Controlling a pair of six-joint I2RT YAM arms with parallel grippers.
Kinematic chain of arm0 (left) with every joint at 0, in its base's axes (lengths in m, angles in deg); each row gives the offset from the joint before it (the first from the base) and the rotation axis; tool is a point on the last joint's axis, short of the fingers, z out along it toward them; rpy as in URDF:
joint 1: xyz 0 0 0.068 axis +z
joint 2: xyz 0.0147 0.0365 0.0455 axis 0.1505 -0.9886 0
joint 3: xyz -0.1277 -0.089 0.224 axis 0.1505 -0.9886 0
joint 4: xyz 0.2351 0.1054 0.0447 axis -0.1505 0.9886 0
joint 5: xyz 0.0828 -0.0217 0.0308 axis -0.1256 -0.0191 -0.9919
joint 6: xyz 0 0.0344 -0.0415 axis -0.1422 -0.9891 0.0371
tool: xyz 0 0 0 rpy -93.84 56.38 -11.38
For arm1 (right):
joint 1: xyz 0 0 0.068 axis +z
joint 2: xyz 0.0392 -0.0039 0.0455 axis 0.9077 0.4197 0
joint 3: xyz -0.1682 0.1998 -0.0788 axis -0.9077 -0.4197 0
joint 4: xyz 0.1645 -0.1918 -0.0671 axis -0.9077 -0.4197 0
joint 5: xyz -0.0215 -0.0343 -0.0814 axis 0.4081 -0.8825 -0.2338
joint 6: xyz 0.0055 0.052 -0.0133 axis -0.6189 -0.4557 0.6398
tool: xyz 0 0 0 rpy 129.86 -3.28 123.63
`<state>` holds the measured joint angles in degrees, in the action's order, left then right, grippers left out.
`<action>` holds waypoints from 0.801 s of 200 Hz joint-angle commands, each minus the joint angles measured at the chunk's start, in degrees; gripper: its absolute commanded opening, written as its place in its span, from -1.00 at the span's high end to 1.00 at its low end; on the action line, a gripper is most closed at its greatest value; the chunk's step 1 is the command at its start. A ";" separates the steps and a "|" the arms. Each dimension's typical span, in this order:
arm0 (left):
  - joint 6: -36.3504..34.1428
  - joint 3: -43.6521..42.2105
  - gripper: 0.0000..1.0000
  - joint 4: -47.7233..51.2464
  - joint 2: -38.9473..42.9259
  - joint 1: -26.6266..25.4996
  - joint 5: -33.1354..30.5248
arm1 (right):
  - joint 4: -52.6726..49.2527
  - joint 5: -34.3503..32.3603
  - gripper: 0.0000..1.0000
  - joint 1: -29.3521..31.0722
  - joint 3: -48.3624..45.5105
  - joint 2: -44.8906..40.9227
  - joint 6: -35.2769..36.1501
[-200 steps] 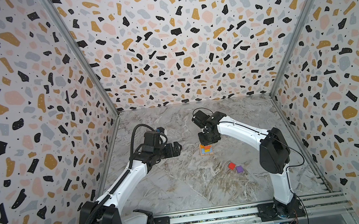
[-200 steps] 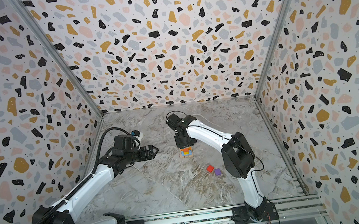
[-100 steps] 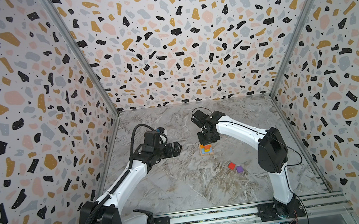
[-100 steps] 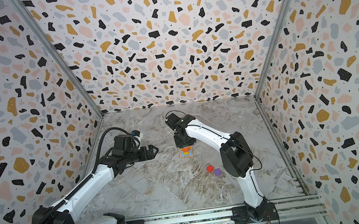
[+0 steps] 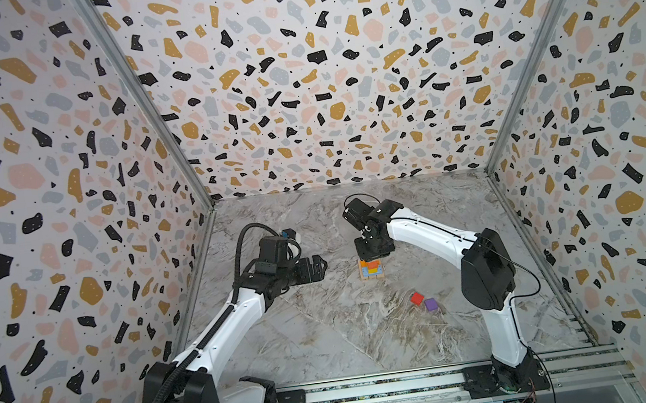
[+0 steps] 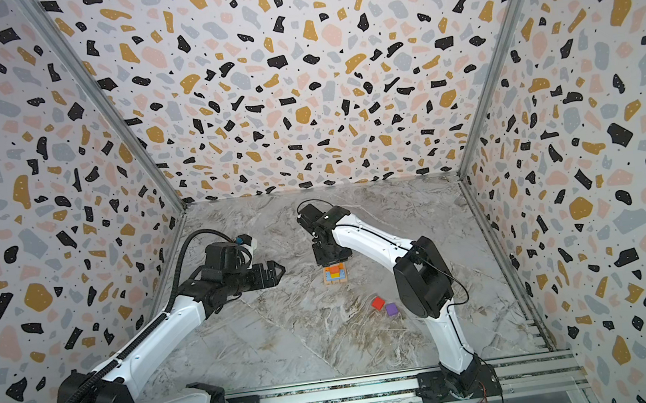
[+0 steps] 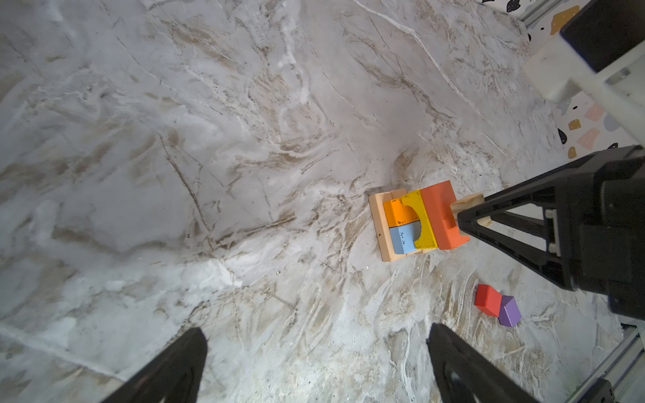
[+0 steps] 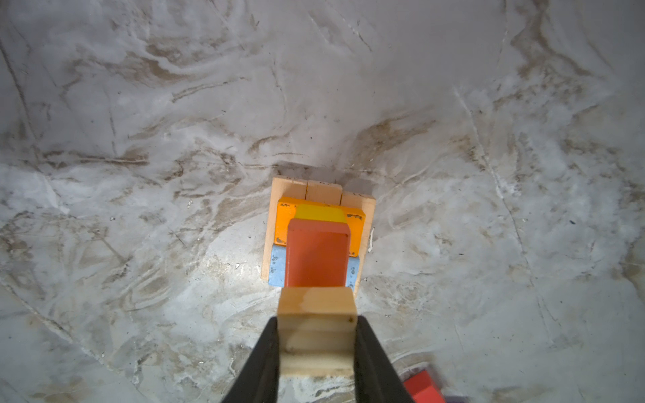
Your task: Build the wood block tower
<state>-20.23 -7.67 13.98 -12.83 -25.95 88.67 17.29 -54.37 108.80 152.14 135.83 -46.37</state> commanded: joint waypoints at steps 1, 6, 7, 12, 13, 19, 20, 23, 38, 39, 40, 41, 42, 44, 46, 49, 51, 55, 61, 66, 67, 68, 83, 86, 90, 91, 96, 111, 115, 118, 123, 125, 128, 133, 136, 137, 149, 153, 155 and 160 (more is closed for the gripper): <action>-0.10 -0.54 -1.00 -1.58 0.93 0.12 0.79 | -1.64 -0.22 0.36 0.34 2.68 0.22 0.41; -0.08 -0.50 -1.00 -1.58 0.93 0.07 0.80 | -1.72 -0.19 0.36 0.33 2.68 0.26 0.44; -0.09 -0.47 -1.00 -1.57 0.89 0.07 0.80 | -1.73 -0.19 0.36 0.37 2.68 0.31 0.47; -0.06 -0.53 -1.00 -1.63 0.93 0.07 0.80 | -1.74 -0.19 0.36 0.33 2.76 0.46 0.49; -0.08 -0.53 -1.00 -1.60 0.93 0.07 0.80 | -1.79 -0.19 0.36 0.33 2.76 0.49 0.45; -0.11 -0.56 -1.00 -1.58 0.93 0.07 0.80 | -1.91 -0.21 0.36 0.41 2.93 0.56 0.41; -0.10 -0.55 -1.00 -1.57 0.93 0.12 0.75 | -1.91 -0.20 0.36 0.41 2.98 0.54 0.41; -0.10 -0.58 -1.00 -1.61 0.93 0.08 0.79 | -1.92 -0.19 0.36 0.42 2.95 0.55 0.41; -0.10 -0.46 -1.00 -1.59 0.93 0.07 0.77 | -2.02 -0.33 0.36 0.52 3.12 0.70 0.41; -0.10 -0.45 -1.00 -1.62 0.93 0.12 0.78 | -2.01 -0.35 0.36 0.51 3.12 0.70 0.36; -0.06 -0.49 -1.00 -1.64 0.93 0.10 0.79 | -2.01 -0.36 0.36 0.51 3.12 0.70 0.39; -0.08 -0.47 -1.00 -1.60 0.93 0.08 0.79 | -2.05 -0.41 0.37 0.51 3.12 0.70 0.40; -0.05 -0.46 -1.00 -1.58 0.93 0.08 0.80 | -2.03 -0.48 0.37 0.51 3.12 0.70 0.40; -0.09 -0.49 -1.00 -1.57 0.93 0.12 0.80 | -2.05 -0.51 0.36 0.51 3.14 0.70 0.41; -0.05 -0.46 -1.00 -1.57 0.93 0.08 0.80 | -2.06 -0.54 0.36 0.55 3.12 0.77 0.41; -0.05 -0.49 -1.00 -1.57 0.94 0.07 0.80 | -2.11 -0.54 0.36 0.51 3.19 0.79 0.34; -0.09 -0.46 -0.99 -1.59 0.93 0.07 0.82 | -2.10 -0.55 0.36 0.51 3.20 0.79 0.35; -0.05 -0.46 -1.00 -1.61 0.93 0.07 0.85 | -2.12 -0.55 0.36 0.55 3.16 0.88 0.40; -0.05 -0.46 -1.00 -1.61 0.93 0.07 0.84 | -2.19 -0.62 0.36 0.55 3.19 0.92 0.41; -0.10 -0.53 -1.00 -1.58 0.93 0.08 0.88 | -2.25 -0.61 0.36 0.55 3.25 0.97 0.41; -0.10 -0.53 -1.00 -1.62 0.93 0.08 0.84 | -2.26 -0.62 0.36 0.53 3.23 0.97 0.41; -0.06 -0.49 -1.00 -1.59 0.93 0.07 0.86 | -2.26 -0.63 0.36 0.52 3.22 0.97 0.41; -0.10 -0.47 -1.00 -1.57 0.93 0.07 0.87 | -2.27 -0.63 0.37 0.63 3.21 0.97 0.41; -0.10 -0.45 -1.00 -1.57 0.93 0.07 0.85 | -2.27 -0.63 0.36 0.61 3.21 0.93 0.41; -0.06 -0.44 -1.00 -1.63 0.93 0.07 0.86 | -2.26 -0.61 0.36 0.59 3.20 0.89 0.41; -0.06 -0.44 -1.00 -1.63 0.93 0.07 0.87 | -2.26 -0.62 0.36 0.59 3.20 0.93 0.41; -0.03 -0.44 -1.00 -1.57 0.93 0.07 0.84 | -2.22 -0.63 0.37 0.59 3.21 0.91 0.41; -0.11 -0.47 -1.00 -1.58 0.95 0.07 0.86 | -2.36 -0.73 0.36 0.59 3.21 0.88 0.40; -0.10 -0.45 -1.00 -1.57 1.00 0.08 0.82 | -2.40 -0.72 0.36 0.64 3.21 0.88 0.41; -0.11 -0.49 -1.00 -1.57 0.95 0.07 0.83 | -2.36 -0.77 0.36 0.60 3.27 0.88 0.41; -0.15 -0.46 -1.00 -1.57 0.93 0.07 0.82 | -2.36 -0.81 0.35 0.60 3.27 0.88 0.41; -0.11 -0.45 -1.00 -1.57 0.89 0.07 0.85 | -2.45 -0.81 0.35 0.59 3.27 0.90 0.41; -0.11 -0.44 -1.00 -1.59 0.93 0.07 0.80 | -2.44 -0.81 0.34 0.59 3.21 0.88 0.41; -0.06 -0.44 -1.00 -1.57 0.93 0.07 0.85 | -2.45 -0.81 0.31 0.59 3.25 0.88 0.41; -0.05 -0.44 -1.00 -1.57 0.93 0.07 0.84 | -2.49 -0.81 0.31 0.59 3.22 0.95 0.41; -0.12 -0.44 -1.00 -1.57 0.93 0.07 0.82 | -2.51 -0.81 0.30 0.59 3.22 0.96 0.45; -0.14 -0.47 -1.00 -1.59 0.93 0.08 0.88 | -2.53 -0.81 0.27 0.64 3.30 0.93 0.49; -0.09 -0.53 -1.00 -1.60 0.93 0.07 0.84 | -2.58 -0.90 0.24 0.60 3.37 0.89 0.45; -0.10 -0.57 -1.00 -1.57 0.93 0.07 0.83 | -2.54 -0.90 0.23 0.59 3.38 0.88 0.46; -0.08 -0.49 -1.00 -1.57 0.93 0.07 0.81 | -2.68 -0.99 0.19 0.59 3.35 0.88 0.49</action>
<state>-20.23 -7.67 14.01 -12.83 -25.95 88.89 16.85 -54.43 109.13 153.01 137.25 -46.32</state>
